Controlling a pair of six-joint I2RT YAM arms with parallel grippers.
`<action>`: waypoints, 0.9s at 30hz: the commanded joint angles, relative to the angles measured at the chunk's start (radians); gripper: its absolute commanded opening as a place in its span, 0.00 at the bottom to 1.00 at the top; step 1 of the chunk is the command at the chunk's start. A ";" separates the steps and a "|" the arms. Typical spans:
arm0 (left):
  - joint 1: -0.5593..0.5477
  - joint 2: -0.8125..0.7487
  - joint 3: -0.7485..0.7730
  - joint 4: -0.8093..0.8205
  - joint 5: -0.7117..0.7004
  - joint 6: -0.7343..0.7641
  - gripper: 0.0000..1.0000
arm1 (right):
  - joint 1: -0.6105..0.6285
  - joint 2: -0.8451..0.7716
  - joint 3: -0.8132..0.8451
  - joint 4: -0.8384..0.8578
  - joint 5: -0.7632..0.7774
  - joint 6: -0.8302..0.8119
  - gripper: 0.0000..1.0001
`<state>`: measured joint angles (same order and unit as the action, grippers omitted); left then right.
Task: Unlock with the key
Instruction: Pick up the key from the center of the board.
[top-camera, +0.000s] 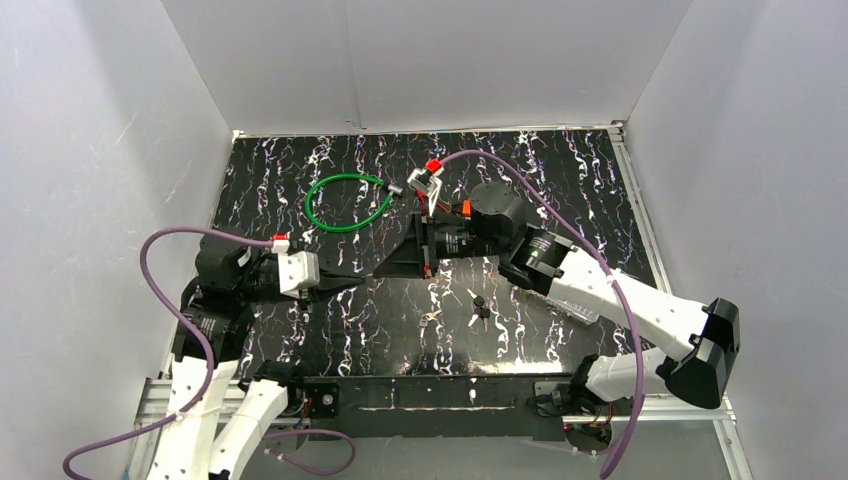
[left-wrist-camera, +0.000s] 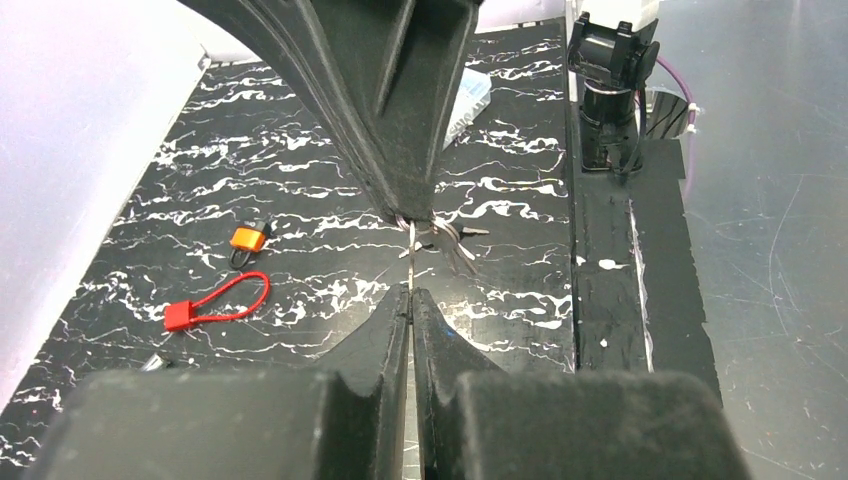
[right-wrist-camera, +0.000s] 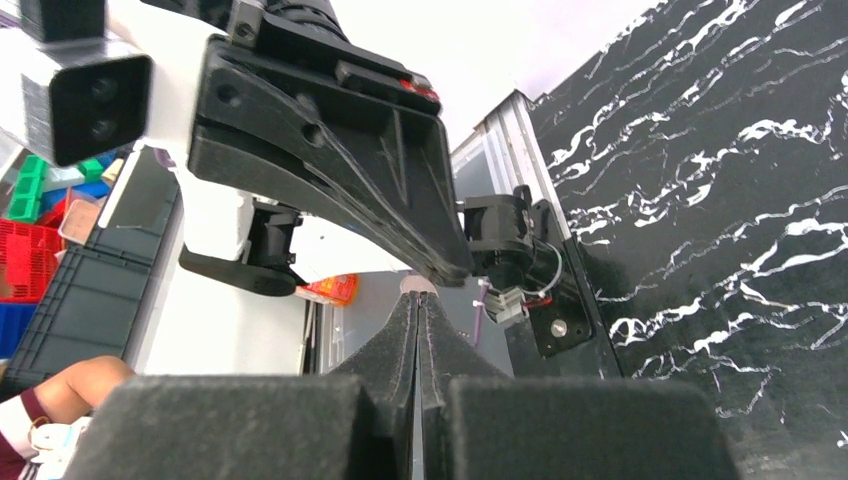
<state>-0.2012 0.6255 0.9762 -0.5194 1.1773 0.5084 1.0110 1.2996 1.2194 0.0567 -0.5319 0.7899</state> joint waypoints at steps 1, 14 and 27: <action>-0.003 -0.006 0.062 -0.040 0.030 0.043 0.00 | -0.006 -0.037 -0.037 -0.055 0.003 -0.051 0.01; -0.003 0.009 0.069 -0.052 0.033 0.035 0.00 | -0.006 -0.049 0.008 -0.130 0.008 -0.100 0.30; -0.003 0.134 0.132 -0.183 0.080 -0.037 0.00 | -0.003 -0.174 0.069 -0.239 0.078 -0.478 0.54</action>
<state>-0.2024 0.7062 1.0470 -0.6020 1.2028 0.4978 1.0080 1.2053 1.2522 -0.2142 -0.4765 0.4862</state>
